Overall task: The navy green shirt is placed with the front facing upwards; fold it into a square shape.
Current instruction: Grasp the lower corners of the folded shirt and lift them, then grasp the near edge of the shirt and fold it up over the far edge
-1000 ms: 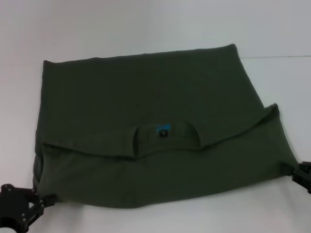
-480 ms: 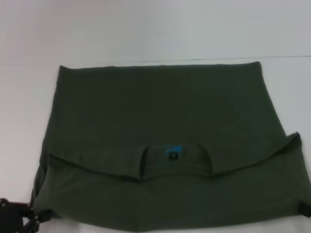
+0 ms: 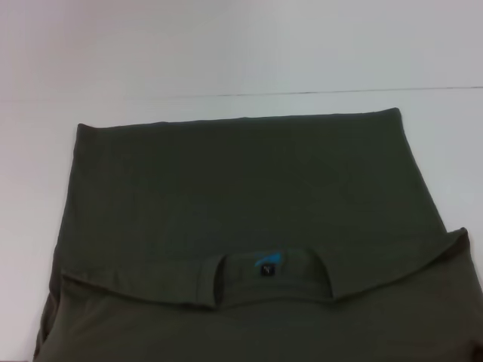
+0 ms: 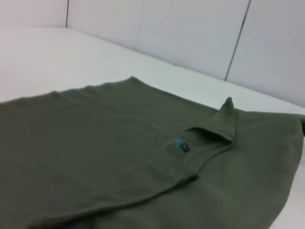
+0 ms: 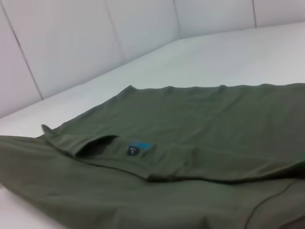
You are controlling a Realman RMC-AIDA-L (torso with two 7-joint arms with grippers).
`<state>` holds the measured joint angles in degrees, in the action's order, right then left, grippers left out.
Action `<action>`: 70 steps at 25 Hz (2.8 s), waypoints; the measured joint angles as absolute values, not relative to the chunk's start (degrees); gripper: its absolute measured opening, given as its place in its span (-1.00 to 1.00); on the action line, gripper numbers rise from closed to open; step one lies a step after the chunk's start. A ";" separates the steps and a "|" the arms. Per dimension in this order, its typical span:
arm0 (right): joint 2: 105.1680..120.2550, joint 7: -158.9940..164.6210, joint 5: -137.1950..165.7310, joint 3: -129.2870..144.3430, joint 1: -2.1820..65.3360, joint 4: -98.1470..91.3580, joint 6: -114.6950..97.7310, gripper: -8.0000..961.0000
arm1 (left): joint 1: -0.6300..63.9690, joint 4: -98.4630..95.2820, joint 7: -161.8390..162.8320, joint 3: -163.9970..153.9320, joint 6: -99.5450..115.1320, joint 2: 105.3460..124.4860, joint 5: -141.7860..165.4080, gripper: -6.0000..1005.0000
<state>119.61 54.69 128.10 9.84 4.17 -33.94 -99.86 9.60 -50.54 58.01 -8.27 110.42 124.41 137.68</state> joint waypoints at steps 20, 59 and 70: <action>119.54 49.30 130.22 4.20 1.54 -31.50 -102.68 -0.76 | 9.53 -49.75 55.04 -5.91 111.45 124.44 141.07 -0.92; 116.66 80.61 129.26 -0.58 31.98 -31.64 -77.96 -0.76 | 31.75 -37.11 71.84 -7.85 75.99 123.91 124.52 -0.89; 116.86 84.36 128.90 4.22 38.20 -30.79 -65.16 -0.76 | 37.78 -35.45 74.12 -13.02 62.07 123.79 123.87 -0.87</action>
<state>116.86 84.36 128.90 4.22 38.20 -30.79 -65.16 37.78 -35.45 74.12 -13.02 62.07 123.79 123.87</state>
